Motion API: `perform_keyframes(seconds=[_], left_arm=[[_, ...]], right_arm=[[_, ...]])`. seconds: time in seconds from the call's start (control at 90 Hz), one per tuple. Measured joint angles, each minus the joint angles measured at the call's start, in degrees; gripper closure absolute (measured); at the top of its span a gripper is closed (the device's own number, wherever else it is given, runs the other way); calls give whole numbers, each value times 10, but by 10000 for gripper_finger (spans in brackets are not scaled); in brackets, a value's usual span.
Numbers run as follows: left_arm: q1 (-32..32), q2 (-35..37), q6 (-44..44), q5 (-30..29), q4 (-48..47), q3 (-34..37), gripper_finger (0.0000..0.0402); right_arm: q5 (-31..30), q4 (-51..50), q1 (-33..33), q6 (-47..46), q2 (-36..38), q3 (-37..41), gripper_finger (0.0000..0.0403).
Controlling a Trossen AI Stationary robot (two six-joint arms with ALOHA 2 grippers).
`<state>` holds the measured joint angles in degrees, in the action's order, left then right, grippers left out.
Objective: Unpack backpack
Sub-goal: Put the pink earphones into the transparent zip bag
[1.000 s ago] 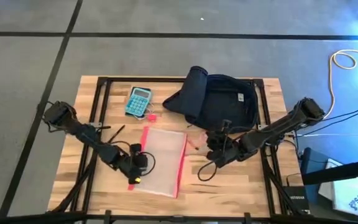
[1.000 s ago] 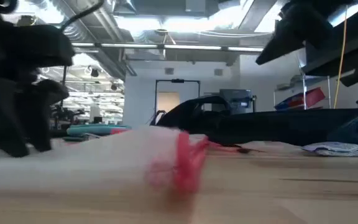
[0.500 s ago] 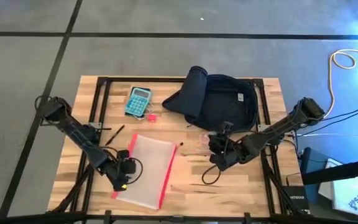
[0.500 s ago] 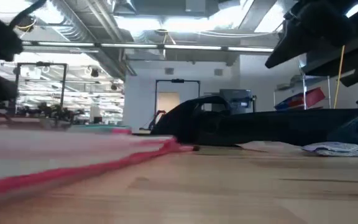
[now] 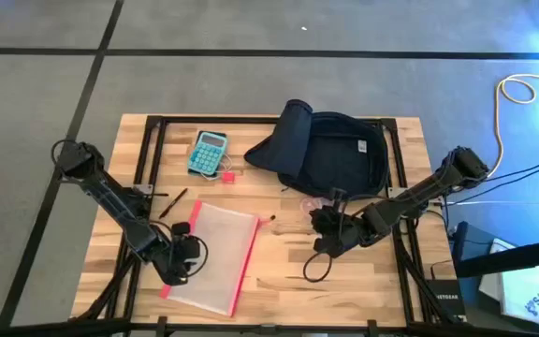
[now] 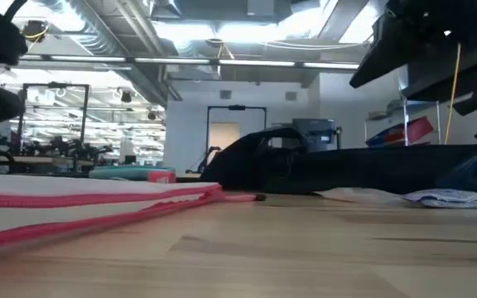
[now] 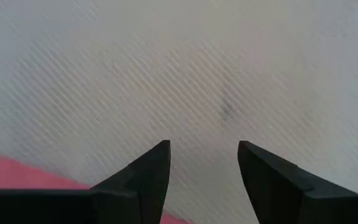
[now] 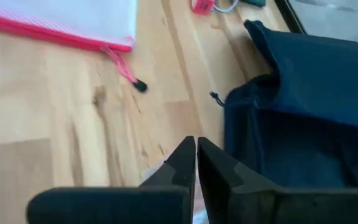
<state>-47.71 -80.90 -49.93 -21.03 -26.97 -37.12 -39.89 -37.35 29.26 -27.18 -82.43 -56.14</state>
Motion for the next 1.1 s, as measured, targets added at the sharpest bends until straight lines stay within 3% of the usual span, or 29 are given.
perform_keyframes(seconds=[0.144,0.367,0.511,0.667,0.9,1.1], left_arm=[[20,0,58,-38,58,-1,227],[68,0,171,-117,218,-2,227],[87,-2,236,-129,296,-2,227],[94,-6,262,-130,308,-2,227],[95,-15,284,-128,308,-2,227],[96,-15,291,-129,308,-2,227]], right_arm=[[-15,-4,-10,7,-4,0,366],[-20,-20,-99,42,-17,29,266],[28,121,-196,146,-17,87,222],[146,296,-281,196,-17,134,217],[268,433,-360,199,-65,159,226],[295,579,-396,214,-131,148,226]])
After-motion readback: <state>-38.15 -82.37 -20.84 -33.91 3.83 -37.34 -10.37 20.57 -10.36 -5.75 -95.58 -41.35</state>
